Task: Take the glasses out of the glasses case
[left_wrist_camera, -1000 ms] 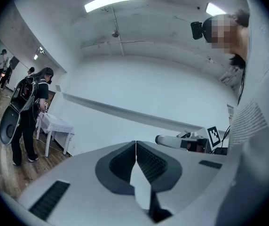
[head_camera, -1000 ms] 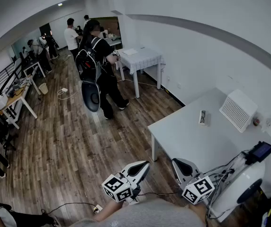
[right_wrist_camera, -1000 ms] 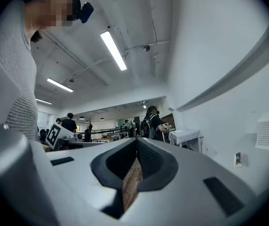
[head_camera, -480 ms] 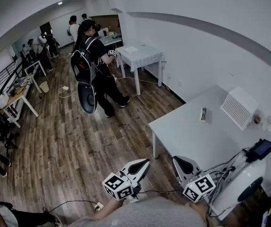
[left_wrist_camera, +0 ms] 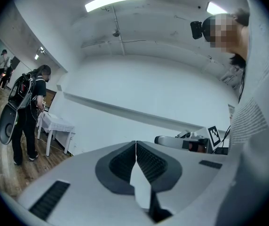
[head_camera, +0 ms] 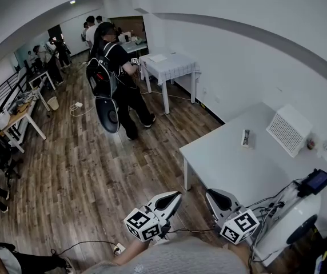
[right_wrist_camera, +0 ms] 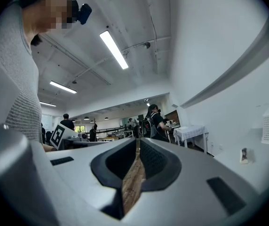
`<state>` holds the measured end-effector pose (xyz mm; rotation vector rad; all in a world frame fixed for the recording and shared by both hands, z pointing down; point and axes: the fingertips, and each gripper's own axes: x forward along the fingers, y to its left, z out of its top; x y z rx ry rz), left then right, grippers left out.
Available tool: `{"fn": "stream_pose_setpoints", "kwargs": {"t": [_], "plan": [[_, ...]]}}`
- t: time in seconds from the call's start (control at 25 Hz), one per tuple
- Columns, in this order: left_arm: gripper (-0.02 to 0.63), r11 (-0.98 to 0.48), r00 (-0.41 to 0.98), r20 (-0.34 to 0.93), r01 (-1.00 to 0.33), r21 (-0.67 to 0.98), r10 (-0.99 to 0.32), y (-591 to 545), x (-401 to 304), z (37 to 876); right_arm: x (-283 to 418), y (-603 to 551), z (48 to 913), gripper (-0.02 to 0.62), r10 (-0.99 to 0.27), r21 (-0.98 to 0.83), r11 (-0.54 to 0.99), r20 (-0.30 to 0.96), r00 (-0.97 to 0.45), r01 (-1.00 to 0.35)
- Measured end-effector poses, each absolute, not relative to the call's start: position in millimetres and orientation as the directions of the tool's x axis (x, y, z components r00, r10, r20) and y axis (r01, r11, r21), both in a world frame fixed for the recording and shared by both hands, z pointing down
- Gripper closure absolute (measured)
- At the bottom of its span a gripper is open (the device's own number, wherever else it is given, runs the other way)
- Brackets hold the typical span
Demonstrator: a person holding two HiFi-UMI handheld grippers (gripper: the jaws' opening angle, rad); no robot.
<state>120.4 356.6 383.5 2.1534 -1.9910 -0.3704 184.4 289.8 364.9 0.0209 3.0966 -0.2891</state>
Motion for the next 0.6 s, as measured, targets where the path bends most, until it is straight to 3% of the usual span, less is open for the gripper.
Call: {"fn": "stream_pose_setpoints", "kwargs": {"t": [0.6], "plan": [[0.592,-0.101,0.084,-0.064,-0.935,0.339,-0.994,348,73,386,140,275,374,0.577,-0.039,-0.208,0.977,0.006,-0.999,-0.039]]}}
